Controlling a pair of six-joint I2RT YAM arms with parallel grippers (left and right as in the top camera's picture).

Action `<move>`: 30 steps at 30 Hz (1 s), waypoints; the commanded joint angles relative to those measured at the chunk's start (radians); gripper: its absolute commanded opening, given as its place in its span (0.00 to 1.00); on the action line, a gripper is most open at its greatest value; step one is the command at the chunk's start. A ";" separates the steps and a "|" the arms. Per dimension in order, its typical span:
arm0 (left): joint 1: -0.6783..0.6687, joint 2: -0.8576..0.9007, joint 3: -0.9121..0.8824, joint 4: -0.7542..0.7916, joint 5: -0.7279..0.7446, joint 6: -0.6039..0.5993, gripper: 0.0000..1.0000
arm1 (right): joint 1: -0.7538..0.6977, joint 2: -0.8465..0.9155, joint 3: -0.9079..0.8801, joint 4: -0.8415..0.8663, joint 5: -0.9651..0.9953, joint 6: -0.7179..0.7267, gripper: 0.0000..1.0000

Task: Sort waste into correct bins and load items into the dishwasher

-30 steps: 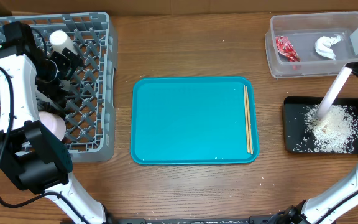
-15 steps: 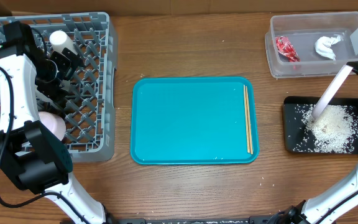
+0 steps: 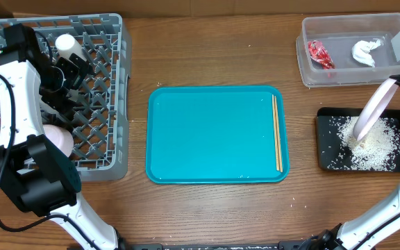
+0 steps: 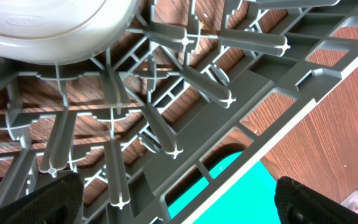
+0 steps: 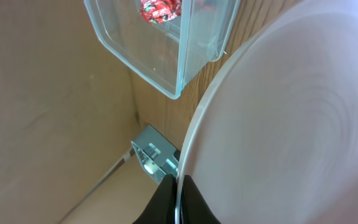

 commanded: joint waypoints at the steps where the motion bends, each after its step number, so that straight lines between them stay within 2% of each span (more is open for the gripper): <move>1: -0.007 0.015 0.008 -0.003 0.010 -0.016 1.00 | -0.006 -0.005 -0.004 0.002 0.005 -0.048 0.04; 7: -0.007 0.015 0.008 -0.003 0.010 -0.016 1.00 | -0.006 -0.005 -0.004 -0.009 -0.017 -0.128 0.04; 13: -0.007 0.015 0.008 -0.003 0.010 -0.016 1.00 | -0.037 -0.006 -0.005 -0.045 -0.175 -0.174 0.04; 24: -0.007 0.015 0.008 -0.003 0.010 -0.016 1.00 | -0.128 -0.013 -0.078 -0.045 -0.179 -0.262 0.04; 30: -0.007 0.015 0.008 -0.003 0.010 -0.016 1.00 | -0.130 -0.013 -0.148 -0.045 -0.360 -0.443 0.04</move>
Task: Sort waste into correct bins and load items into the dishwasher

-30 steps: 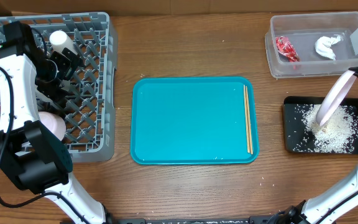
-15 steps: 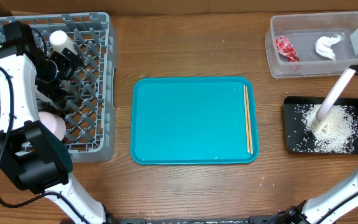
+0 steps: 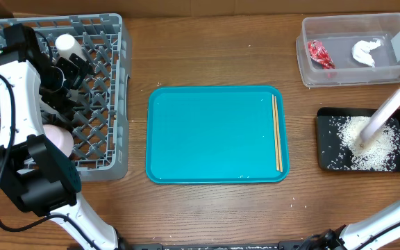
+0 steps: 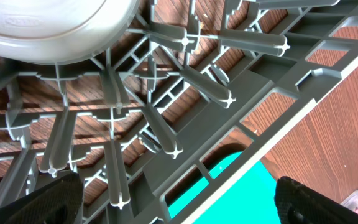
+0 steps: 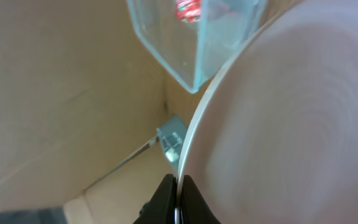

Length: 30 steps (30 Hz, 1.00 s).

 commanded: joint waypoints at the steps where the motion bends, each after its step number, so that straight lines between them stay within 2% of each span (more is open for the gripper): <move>1: -0.007 0.015 0.008 -0.003 0.010 -0.016 1.00 | 0.006 -0.013 -0.029 0.000 -0.144 -0.156 0.04; 6: -0.007 0.015 0.008 -0.003 0.010 -0.016 1.00 | 0.009 -0.013 -0.037 0.000 -0.143 -0.127 0.04; 14: -0.007 0.015 0.008 -0.003 0.010 -0.016 1.00 | -0.016 -0.014 -0.040 0.000 -0.166 0.097 0.04; 18: -0.007 0.015 0.008 -0.003 0.010 -0.016 1.00 | -0.018 -0.014 -0.040 0.000 -0.235 0.095 0.04; 25: -0.007 0.015 0.008 -0.003 0.010 -0.016 1.00 | -0.018 -0.021 -0.040 0.001 -0.170 0.038 0.04; 30: -0.007 0.015 0.008 -0.003 0.010 -0.016 1.00 | -0.007 -0.097 -0.039 0.001 -0.161 -0.031 0.04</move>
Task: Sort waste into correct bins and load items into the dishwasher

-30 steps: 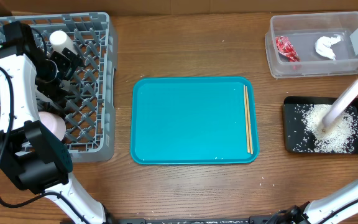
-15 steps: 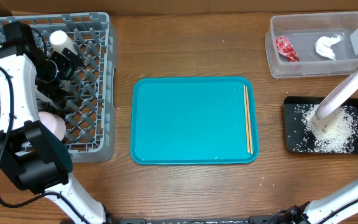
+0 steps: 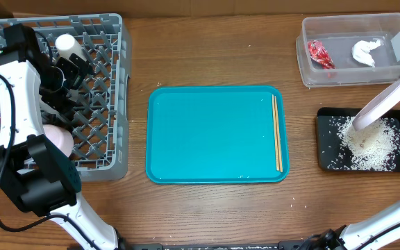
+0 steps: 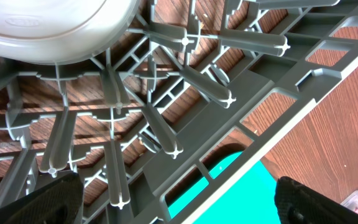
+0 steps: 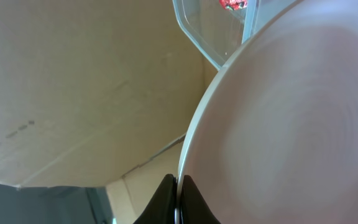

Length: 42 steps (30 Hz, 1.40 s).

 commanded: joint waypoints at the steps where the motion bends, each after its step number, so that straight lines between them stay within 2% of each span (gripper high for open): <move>1: -0.007 0.015 0.008 -0.003 0.010 -0.016 1.00 | 0.010 -0.110 -0.004 0.000 -0.010 -0.047 0.04; 5: -0.007 0.015 0.008 -0.003 0.010 -0.016 1.00 | 0.029 -0.222 0.001 0.001 -0.006 -0.047 0.04; 9: -0.007 0.015 0.008 -0.003 0.010 -0.016 1.00 | 0.090 -0.346 0.001 0.013 0.096 -0.047 0.04; 12: -0.007 0.015 0.008 -0.003 0.010 -0.016 1.00 | 0.208 -0.420 0.001 0.032 0.238 -0.047 0.04; 16: -0.007 0.015 0.008 -0.003 0.010 -0.016 1.00 | 0.473 -0.452 0.000 0.048 0.383 -0.047 0.04; 20: -0.007 0.015 0.008 -0.003 0.010 -0.016 1.00 | 0.764 -0.443 -0.021 0.152 0.470 -0.013 0.04; 24: -0.007 0.015 0.008 -0.003 0.010 -0.016 1.00 | 1.062 -0.423 -0.070 0.338 0.782 0.216 0.04; 31: -0.007 0.015 0.008 -0.003 0.010 -0.016 1.00 | 1.472 -0.302 -0.152 0.590 1.196 0.479 0.04; 35: -0.007 0.015 0.008 -0.003 0.010 -0.016 1.00 | 1.614 -0.187 -0.181 0.729 1.282 0.592 0.04; 41: -0.007 0.015 0.008 -0.003 0.010 -0.016 1.00 | 1.723 -0.049 -0.181 0.840 1.301 0.631 0.05; 42: -0.007 0.015 0.008 -0.003 0.010 -0.016 1.00 | 1.741 -0.034 -0.181 0.834 1.310 0.639 0.17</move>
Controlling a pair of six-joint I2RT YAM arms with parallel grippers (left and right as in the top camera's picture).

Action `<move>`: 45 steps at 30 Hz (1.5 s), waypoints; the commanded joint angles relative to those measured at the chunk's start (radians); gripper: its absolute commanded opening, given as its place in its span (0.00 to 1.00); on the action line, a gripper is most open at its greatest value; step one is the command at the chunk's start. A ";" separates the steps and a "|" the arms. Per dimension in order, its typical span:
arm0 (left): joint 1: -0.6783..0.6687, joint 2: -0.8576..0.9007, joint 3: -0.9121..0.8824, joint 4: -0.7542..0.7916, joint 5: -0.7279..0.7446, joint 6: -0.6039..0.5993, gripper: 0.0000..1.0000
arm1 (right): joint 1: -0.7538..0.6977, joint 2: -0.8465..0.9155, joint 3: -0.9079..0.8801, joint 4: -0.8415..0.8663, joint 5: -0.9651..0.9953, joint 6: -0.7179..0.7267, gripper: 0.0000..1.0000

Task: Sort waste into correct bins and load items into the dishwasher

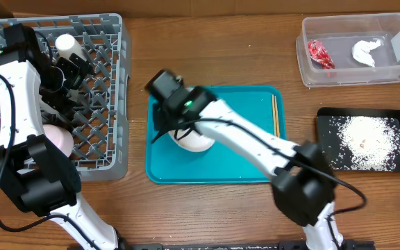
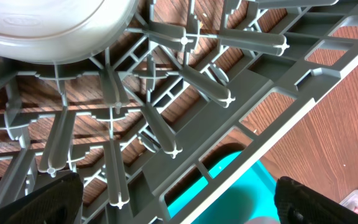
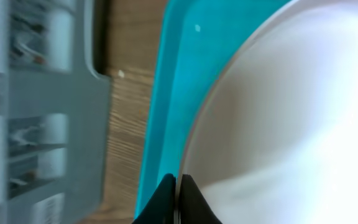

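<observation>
A pale round plate point(image 1: 194, 142) hangs over the left part of the teal tray point(image 1: 245, 156), and my right gripper point(image 1: 167, 123) is shut on its rim. In the right wrist view the two fingers point(image 3: 166, 198) pinch the plate point(image 3: 272, 124) edge, with the tray point(image 3: 176, 81) below and the grey dish rack point(image 3: 36, 106) to the left. My left gripper point(image 2: 176, 208) stands open low inside the rack point(image 1: 96, 90), under a white bowl point(image 2: 48, 25). Both chopsticks point(image 1: 276, 118) lie along the tray's right side.
A black tray point(image 1: 367, 149) strewn with rice sits at the right. Behind it, a clear bin point(image 1: 353, 69) holds a red wrapper and white tissue. The rack also carries a white cup point(image 1: 68, 45) and a pink bowl point(image 1: 60, 141). My right arm spans the tray.
My right gripper, still shut on the plate, has gone from above the black rice tray at the right to the teal tray's left part, beside the rack. The left arm has not moved.
At all three earlier moments my right gripper held the plate tilted over the black tray, at slightly different angles, with rice lying beneath it. Now the plate is over the teal tray near the rack. My left gripper stayed open in the rack throughout.
</observation>
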 commanded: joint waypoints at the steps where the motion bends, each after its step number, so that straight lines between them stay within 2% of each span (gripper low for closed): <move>1: -0.007 0.015 0.008 -0.003 0.008 -0.016 1.00 | 0.023 0.009 0.001 -0.006 0.069 0.060 0.28; 3: -0.007 0.015 0.008 -0.003 0.008 -0.016 1.00 | 0.026 0.008 0.005 -0.023 0.068 0.060 0.44; 5: -0.008 0.015 0.008 -0.003 0.008 -0.016 1.00 | 0.026 0.007 0.028 -0.068 0.067 0.060 0.71; 6: -0.008 0.015 0.008 -0.003 0.008 -0.016 1.00 | 0.025 0.006 0.042 -0.091 0.067 0.060 0.79; 7: -0.008 0.015 0.008 -0.003 0.008 -0.016 1.00 | 0.022 0.002 0.062 -0.120 0.063 0.060 0.91; 8: -0.008 0.015 0.008 -0.003 0.008 -0.016 1.00 | 0.018 -0.003 0.085 -0.150 0.059 0.060 0.98; 9: -0.006 0.015 0.008 -0.003 0.008 -0.016 1.00 | 0.014 -0.008 0.106 -0.178 0.059 0.060 1.00; 14: -0.006 0.015 0.008 -0.003 0.008 -0.016 1.00 | -0.059 -0.067 0.321 -0.418 0.121 0.048 1.00; 20: -0.007 0.015 0.008 -0.003 0.008 -0.016 1.00 | -0.283 -0.144 0.530 -0.663 0.219 0.049 1.00; 24: -0.007 0.015 0.008 -0.003 0.008 -0.016 1.00 | -0.481 -0.180 0.548 -0.723 0.251 0.049 1.00; 29: -0.007 0.015 0.008 -0.003 0.008 -0.016 1.00 | -0.687 -0.177 0.548 -0.713 0.247 0.049 0.99; 33: -0.007 0.015 0.008 -0.002 0.019 -0.029 1.00 | -0.800 -0.177 0.548 -0.713 0.247 0.050 1.00; 35: -0.007 0.015 0.008 -0.037 0.092 -0.040 1.00 | -0.843 -0.177 0.548 -0.713 0.247 0.049 1.00; 38: -0.019 0.015 0.006 -0.151 0.287 0.044 1.00 | -0.897 -0.177 0.548 -0.713 0.247 0.050 1.00; 41: -0.082 0.015 0.006 -0.212 0.414 0.248 1.00 | -0.932 -0.177 0.548 -0.713 0.247 0.050 1.00; 42: -0.130 0.015 0.006 -0.246 0.430 0.330 1.00 | -0.941 -0.177 0.548 -0.713 0.247 0.050 1.00; 45: -0.245 0.015 0.006 -0.270 0.422 0.425 0.99 | -0.946 -0.177 0.548 -0.713 0.247 0.050 1.00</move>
